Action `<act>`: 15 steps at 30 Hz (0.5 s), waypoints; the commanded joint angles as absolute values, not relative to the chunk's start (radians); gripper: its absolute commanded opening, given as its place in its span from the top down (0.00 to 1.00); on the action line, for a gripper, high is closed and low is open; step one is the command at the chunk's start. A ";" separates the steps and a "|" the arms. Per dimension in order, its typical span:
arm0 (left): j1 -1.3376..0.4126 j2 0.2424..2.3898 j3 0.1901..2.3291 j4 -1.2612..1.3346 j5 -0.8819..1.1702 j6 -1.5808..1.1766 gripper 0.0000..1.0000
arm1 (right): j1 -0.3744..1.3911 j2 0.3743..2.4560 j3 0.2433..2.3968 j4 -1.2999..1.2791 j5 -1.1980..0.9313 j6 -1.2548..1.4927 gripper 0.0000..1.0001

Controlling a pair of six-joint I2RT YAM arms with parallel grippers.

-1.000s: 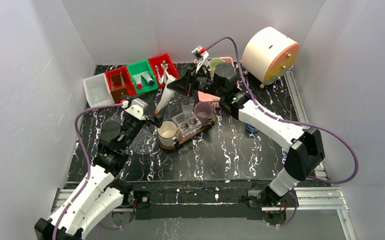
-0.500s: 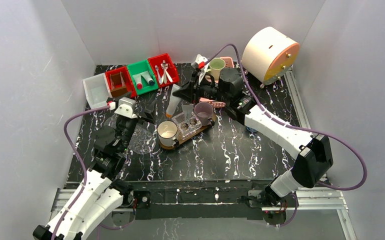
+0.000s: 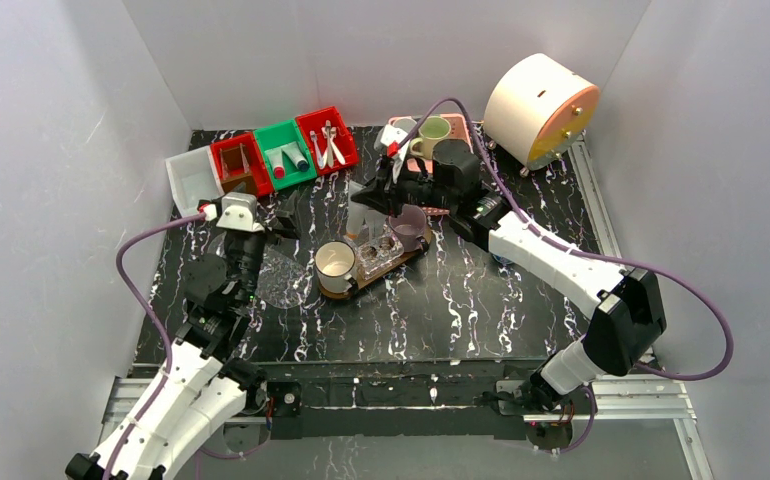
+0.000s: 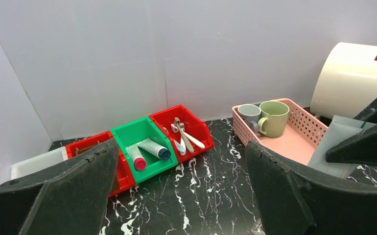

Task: Prepare toiletry sets of a toothbrush and toothpaste on the tray
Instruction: Place the toothpaste holder on the tray.

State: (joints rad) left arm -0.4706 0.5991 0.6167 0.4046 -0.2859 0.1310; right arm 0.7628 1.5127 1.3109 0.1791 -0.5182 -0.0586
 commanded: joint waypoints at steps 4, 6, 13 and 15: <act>-0.466 0.602 0.621 0.433 -0.343 0.144 0.02 | 0.784 1.529 1.325 0.145 -0.449 -0.175 0.99; -0.466 0.605 0.621 0.432 -0.349 0.144 0.02 | 0.786 1.540 1.324 0.143 -0.435 -0.189 0.99; -0.466 0.616 0.623 0.432 -0.408 0.150 0.02 | 0.792 1.567 1.330 0.158 -0.424 -0.201 0.99; -0.466 0.615 0.623 0.432 -0.429 0.150 0.02 | 0.792 1.574 1.326 0.170 -0.415 -0.203 0.99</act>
State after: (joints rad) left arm -0.4706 0.6197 0.6167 0.4042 -0.3607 0.1394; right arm 0.7868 1.5711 1.3109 0.1009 -0.4370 -0.1776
